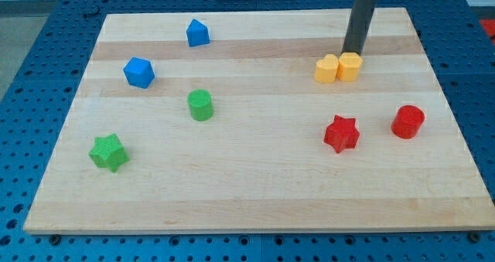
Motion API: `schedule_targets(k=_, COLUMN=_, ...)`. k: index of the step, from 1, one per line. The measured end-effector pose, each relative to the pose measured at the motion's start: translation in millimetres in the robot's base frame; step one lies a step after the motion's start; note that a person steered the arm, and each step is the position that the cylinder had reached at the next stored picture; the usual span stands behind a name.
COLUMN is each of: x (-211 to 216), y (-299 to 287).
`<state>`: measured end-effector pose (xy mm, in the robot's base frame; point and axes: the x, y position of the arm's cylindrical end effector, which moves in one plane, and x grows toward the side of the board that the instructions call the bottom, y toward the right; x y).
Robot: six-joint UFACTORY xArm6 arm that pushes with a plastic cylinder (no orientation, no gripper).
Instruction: Push the red circle closer to the red star
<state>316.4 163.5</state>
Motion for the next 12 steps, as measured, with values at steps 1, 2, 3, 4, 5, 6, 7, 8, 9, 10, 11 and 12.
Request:
schedule_targets(k=1, x=-4.1, y=0.0)
schedule_targets(k=2, x=-11.0, y=18.1)
schedule_targets(k=3, x=-26.6, y=75.9)
schedule_targets(k=4, x=-26.6, y=130.1)
schedule_targets(k=5, x=32.1, y=159.3)
schedule_targets(k=6, x=97.7, y=163.2)
schedule_targets(k=7, x=106.9, y=161.8)
schedule_targets(k=8, x=129.7, y=138.3)
schedule_targets(k=9, x=147.4, y=109.8)
schedule_targets(k=10, x=156.4, y=82.1)
schedule_targets(k=11, x=156.0, y=54.0)
schedule_targets(k=12, x=156.2, y=41.0)
